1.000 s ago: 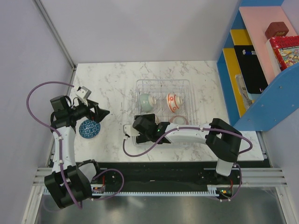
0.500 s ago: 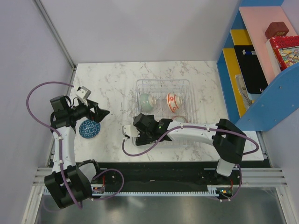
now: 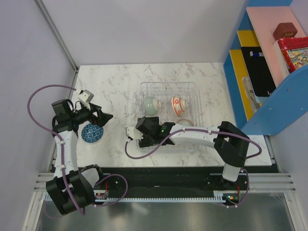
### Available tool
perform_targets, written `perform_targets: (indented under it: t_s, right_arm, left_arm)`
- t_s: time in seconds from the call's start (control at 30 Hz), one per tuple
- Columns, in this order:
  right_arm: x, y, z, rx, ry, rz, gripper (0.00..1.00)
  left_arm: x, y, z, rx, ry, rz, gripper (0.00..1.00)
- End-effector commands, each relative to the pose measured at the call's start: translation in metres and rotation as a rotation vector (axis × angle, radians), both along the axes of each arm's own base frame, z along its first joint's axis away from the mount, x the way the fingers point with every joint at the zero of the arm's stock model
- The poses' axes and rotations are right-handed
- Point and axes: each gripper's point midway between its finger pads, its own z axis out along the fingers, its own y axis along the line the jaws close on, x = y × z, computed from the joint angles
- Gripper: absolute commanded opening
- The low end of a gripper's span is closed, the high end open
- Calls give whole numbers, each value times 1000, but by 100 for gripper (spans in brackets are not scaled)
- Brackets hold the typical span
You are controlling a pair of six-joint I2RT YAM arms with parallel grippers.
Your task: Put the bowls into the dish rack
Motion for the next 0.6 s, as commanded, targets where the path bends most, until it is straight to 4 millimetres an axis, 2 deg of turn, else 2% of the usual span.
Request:
perform_targets:
  t_s: [0.0, 0.17, 0.43, 0.5, 0.57]
  right_arm:
    - [16, 6, 4, 30, -42, -62, 98]
    - [18, 5, 6, 25, -48, -75, 97]
    - [-12, 7, 21, 51, 96, 19, 98]
    - [-8, 11, 28, 75, 72, 6, 97]
    - [14, 9, 35, 85, -65, -72, 98]
  left_arm:
    - [-1, -3, 9, -19, -31, -18, 100]
    - [-2, -3, 10, -18, -34, -18, 100]
    - [-1, -2, 10, -20, -32, -18, 100]
    - [-2, -3, 11, -21, -34, -18, 100]
    - [-2, -3, 11, -19, -36, -19, 100]
